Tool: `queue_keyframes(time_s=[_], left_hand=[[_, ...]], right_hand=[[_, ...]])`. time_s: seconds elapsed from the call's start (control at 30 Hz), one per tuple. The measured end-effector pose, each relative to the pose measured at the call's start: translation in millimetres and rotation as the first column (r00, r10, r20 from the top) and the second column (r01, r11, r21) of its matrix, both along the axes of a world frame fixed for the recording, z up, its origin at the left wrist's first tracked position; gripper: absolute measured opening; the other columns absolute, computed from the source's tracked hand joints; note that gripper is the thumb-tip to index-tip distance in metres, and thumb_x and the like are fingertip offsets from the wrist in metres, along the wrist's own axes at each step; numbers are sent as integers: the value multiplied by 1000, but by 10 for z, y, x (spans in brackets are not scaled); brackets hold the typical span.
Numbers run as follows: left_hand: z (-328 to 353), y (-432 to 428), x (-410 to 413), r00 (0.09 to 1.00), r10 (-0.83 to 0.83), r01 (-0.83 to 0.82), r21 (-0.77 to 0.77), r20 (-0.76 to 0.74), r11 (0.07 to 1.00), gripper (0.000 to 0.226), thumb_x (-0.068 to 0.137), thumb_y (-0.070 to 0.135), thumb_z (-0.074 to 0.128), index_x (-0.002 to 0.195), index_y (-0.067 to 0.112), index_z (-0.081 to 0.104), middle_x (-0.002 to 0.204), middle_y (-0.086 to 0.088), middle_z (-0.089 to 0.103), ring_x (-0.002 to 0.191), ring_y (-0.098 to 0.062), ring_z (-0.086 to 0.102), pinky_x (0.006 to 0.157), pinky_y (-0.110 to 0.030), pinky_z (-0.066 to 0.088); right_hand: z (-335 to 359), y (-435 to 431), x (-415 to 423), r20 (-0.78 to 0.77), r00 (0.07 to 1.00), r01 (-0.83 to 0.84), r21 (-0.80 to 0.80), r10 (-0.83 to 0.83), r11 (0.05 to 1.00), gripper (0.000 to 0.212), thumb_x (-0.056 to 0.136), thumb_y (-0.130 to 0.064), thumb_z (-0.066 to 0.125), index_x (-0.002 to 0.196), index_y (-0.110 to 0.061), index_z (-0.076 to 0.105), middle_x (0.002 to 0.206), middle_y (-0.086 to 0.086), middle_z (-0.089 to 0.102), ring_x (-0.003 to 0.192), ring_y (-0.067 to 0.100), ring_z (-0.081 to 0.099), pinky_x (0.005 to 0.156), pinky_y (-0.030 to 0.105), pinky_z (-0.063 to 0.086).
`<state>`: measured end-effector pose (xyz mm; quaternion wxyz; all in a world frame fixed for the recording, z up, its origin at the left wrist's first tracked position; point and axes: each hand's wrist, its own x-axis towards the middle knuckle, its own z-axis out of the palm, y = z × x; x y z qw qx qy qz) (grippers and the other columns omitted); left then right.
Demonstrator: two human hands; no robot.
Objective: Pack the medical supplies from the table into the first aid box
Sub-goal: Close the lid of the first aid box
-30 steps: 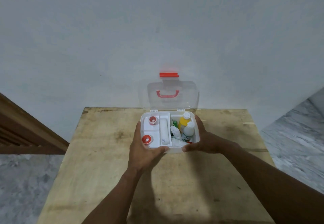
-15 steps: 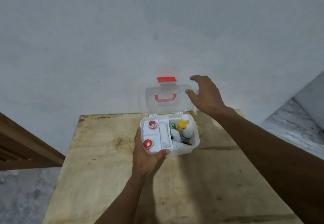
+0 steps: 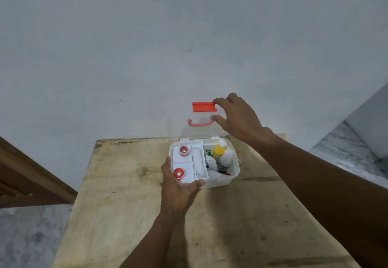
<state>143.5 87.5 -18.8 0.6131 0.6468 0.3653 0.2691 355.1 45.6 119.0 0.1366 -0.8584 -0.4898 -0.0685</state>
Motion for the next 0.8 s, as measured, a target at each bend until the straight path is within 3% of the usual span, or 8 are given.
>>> queue_keyframes(time_s=[0.17,0.37,0.53,0.63,0.7,0.8], left_hand=[[-20,-26,2,1000,3,-3,38,-1,999,103,59,16,93,140,22,30,121,12,51,105,-4,58,64,-1,47],[-20,31,-12,999,-10,12,60,-49,998,103,59,15,93,141,18,30,123,10,51,95,9,56,69,2,45],[-54,49,-28,995,-13,20,77,-97,997,99,59,21,92,136,18,31,123,2,56,100,-11,61,69,-5,48],[-62,60,-28,993,-11,21,88,-114,996,99,59,25,93,135,18,31,126,0,56,105,-16,61,76,-12,48],[-68,64,-15,993,-11,22,96,-120,995,100,58,28,93,136,20,31,128,2,54,105,-13,60,76,-11,48],[-75,53,1,993,4,7,88,-122,996,103,58,28,93,137,22,28,125,7,52,103,-10,59,74,-8,48]], right_hand=[[-106,-288,-223,-25,998,-64,-4,64,998,41,86,-34,66,120,-21,48,109,3,59,93,23,56,80,40,51],[-387,-591,-511,-3,993,-120,-4,120,993,40,80,-26,71,113,-13,54,99,8,66,86,28,60,72,37,52],[-556,-740,-635,39,991,-129,38,127,991,41,72,-16,77,107,-8,56,92,11,66,76,30,59,67,40,52],[-576,-754,-654,2,993,-118,67,119,991,55,71,-17,81,120,-10,56,106,12,70,89,31,64,76,40,55],[-532,-723,-619,-8,991,-131,92,132,987,46,70,-16,82,111,-12,61,106,8,70,93,29,65,80,40,55],[-456,-683,-561,-18,984,-173,108,176,979,18,74,-14,75,85,-13,60,90,3,68,81,25,60,72,40,54]])
